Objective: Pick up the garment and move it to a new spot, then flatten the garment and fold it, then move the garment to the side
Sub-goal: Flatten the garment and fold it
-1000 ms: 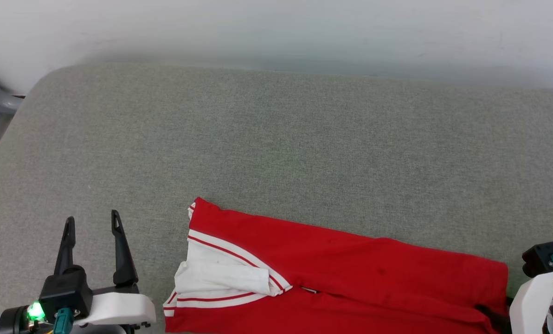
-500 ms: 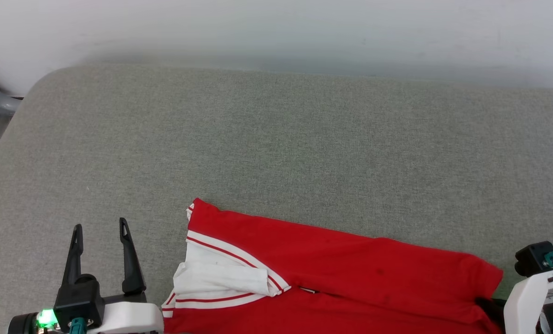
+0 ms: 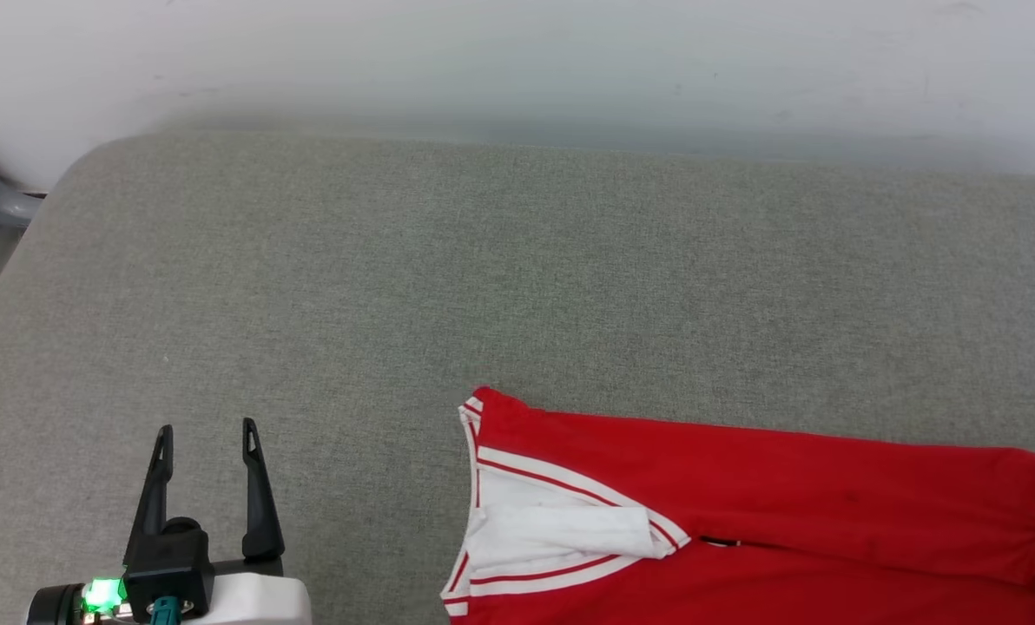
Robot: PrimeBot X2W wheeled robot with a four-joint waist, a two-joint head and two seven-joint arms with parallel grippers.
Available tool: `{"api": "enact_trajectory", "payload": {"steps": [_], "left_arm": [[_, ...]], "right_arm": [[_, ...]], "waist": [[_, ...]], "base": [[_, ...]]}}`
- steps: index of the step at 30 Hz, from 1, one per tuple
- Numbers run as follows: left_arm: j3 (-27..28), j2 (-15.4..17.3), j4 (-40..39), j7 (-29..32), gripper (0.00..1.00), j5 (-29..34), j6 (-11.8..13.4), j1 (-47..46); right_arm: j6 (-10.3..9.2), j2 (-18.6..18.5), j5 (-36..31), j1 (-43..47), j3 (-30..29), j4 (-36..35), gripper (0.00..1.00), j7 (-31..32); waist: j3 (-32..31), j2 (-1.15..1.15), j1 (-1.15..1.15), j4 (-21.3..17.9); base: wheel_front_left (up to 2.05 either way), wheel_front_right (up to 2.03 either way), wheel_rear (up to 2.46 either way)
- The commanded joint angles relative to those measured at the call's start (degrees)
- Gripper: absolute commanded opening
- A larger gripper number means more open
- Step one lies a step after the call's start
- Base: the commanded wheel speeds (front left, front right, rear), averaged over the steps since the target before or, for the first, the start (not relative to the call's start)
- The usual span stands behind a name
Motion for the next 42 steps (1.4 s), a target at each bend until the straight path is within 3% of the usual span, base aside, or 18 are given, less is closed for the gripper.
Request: {"api": "enact_trajectory", "payload": {"steps": [1,8,14,22,25,26,30,42], "left_arm": [[-0.1,-0.2,0.3,-0.1,1.0,0.3,-0.4,0.7],[-0.2,-0.1,0.9,-0.1,1.0,0.6,-1.1,0.8],[-0.3,-0.2,1.3,-0.1,1.0,0.8,-1.5,1.2],[-0.7,-0.4,1.5,-0.1,1.0,0.9,-2.0,-0.3],[-0.8,-0.5,1.8,-0.1,1.0,1.0,-2.1,-0.8],[-1.0,-0.6,2.0,-0.1,1.0,1.1,-2.2,-1.4],[-1.4,-0.7,2.2,-0.1,1.0,1.1,-2.4,-2.1],[-2.3,-1.2,2.7,-0.1,1.0,0.9,-2.8,-4.7]], "right_arm": [[-0.13,-0.5,-0.6,-0.9,-0.9,1.1,0.0,-0.4],[-0.11,0.9,0.9,0.6,-2.8,-1.2,0.0,-0.3],[-0.09,4.2,6.4,3.9,-3.7,-14.1,0.0,3.7],[-0.09,6.9,6.0,5.1,-0.3,-28.8,0.0,9.1],[-0.09,7.3,5.4,3.4,2.8,-31.9,0.0,10.5],[-0.09,7.5,5.1,1.0,7.3,-33.6,0.0,11.6],[-0.09,8.1,5.3,-3.7,13.8,-34.2,0.0,11.8],[-0.09,13.3,3.3,-22.3,34.5,-27.5,0.0,8.9]], "waist": [[0.0,0.0,0.0,0.1],[-0.6,0.0,0.0,0.3],[-1.2,0.0,0.0,0.0],[-0.5,0.0,0.0,0.7],[0.0,0.0,0.0,1.3],[0.4,0.0,0.0,1.8],[1.2,0.0,0.0,2.7],[3.9,0.0,0.0,4.8]], "base": [[0.0,0.0,0.0],[0.0,0.0,0.0],[0.0,0.0,0.0],[0.0,0.0,0.0],[0.0,0.0,0.0],[0.0,0.0,0.0],[0.0,0.0,0.0],[0.0,0.0,0.0]]}}
